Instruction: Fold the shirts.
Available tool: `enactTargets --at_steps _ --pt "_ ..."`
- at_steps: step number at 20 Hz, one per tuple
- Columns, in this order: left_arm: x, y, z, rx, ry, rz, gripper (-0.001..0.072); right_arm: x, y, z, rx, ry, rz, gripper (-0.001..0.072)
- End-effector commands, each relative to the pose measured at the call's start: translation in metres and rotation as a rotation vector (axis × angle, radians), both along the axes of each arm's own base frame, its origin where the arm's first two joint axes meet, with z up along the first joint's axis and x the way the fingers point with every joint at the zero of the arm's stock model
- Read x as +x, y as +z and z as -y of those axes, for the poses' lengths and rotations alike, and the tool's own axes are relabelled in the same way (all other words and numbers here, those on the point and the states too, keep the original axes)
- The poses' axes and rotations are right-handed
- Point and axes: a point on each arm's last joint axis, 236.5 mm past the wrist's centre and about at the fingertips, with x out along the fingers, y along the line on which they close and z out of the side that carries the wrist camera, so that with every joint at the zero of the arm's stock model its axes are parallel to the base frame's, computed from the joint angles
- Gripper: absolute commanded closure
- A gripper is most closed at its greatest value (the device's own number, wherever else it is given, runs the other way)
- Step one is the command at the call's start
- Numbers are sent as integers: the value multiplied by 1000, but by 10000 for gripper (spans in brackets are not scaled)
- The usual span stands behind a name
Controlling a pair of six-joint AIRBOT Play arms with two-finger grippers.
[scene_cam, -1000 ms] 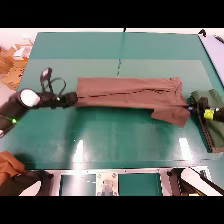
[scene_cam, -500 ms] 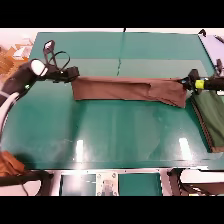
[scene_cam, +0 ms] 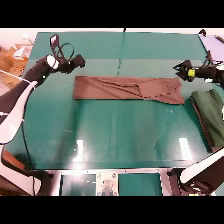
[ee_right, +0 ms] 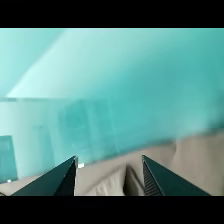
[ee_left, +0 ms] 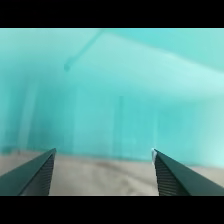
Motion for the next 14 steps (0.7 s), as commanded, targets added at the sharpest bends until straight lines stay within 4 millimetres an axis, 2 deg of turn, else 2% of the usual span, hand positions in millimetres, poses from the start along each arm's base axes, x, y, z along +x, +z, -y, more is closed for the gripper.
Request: enactTargets --at_steps 1,2,4,6,8,11,12,14 --pt "9 34 7 -3 -32 53 16 -15 7 22 -29 79 -3 236" --pt "7 39 10 -4 -47 48 16 -24 -1 30 -51 91 -38 234" --pt "0 43 15 -2 -83 15 17 -47 -22 41 -99 132 -125 169" --pt "-9 37 20 3 -113 -31 17 -64 -27 26 -72 238 -150 170" --pt "-22 26 24 8 -146 -94 17 -66 -33 23 -92 273 -153 170" --pt "-48 8 30 19 -212 -216 17 -69 -50 42 -123 231 -191 159" --pt "-55 4 31 22 -230 -247 18 -76 -57 45 -112 238 -216 70" --pt "-66 -2 33 26 -254 -292 18 -90 -69 45 -64 262 -261 63"
